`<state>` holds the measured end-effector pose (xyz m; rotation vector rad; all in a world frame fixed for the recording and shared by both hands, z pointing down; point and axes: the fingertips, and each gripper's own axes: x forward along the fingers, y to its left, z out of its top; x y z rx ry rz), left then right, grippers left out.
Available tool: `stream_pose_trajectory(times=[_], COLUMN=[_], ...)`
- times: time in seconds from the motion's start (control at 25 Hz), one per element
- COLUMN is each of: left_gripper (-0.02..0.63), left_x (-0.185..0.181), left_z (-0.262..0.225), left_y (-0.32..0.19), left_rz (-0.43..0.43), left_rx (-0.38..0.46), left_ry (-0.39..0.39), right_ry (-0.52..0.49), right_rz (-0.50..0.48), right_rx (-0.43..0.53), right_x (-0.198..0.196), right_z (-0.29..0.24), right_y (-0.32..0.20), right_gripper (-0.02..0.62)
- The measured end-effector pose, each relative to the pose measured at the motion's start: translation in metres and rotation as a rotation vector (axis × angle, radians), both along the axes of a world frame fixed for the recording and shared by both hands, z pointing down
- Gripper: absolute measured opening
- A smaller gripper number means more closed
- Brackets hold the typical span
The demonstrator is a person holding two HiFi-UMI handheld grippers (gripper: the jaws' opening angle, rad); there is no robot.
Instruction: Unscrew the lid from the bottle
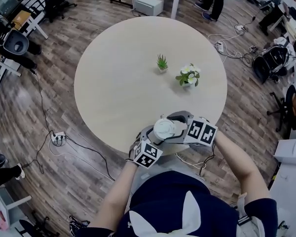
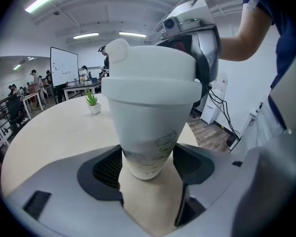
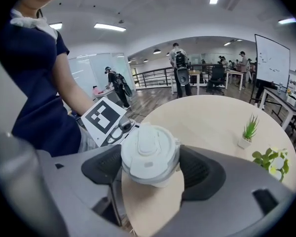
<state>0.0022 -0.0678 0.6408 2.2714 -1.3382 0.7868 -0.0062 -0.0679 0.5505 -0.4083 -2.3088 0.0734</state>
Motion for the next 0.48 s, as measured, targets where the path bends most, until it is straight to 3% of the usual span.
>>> stream_pose_trajectory(times=[0.16,0.28,0.36,0.48], left_gripper=[0.333,0.333,0.333,0.333], left_x=[-0.0036,-0.0050,-0.0048,-0.0064], left_z=[-0.0002,-0.0002,0.0000,0.0007], left_y=[0.0031,0.0030,0.0026,0.0040], left_rz=[0.011,0.009,0.009,0.016], left_rx=[-0.011,-0.016,-0.022,-0.031], left_ry=[0.000,-0.001,-0.002,-0.003], right_ry=[0.026,0.014,-0.009,-0.063], right_rz=[-0.071,-0.061,-0.015,0.140], right_rx=[0.003,0.011,0.009,-0.041], right_x=[-0.0039,-0.0055,-0.0051,-0.0091], right_z=[-0.0008,-0.0020,-0.0023,-0.0052], right_y=[0.0033,0.0041,0.0027,-0.0001], right_gripper=[0.370,0.372,0.375,0.378])
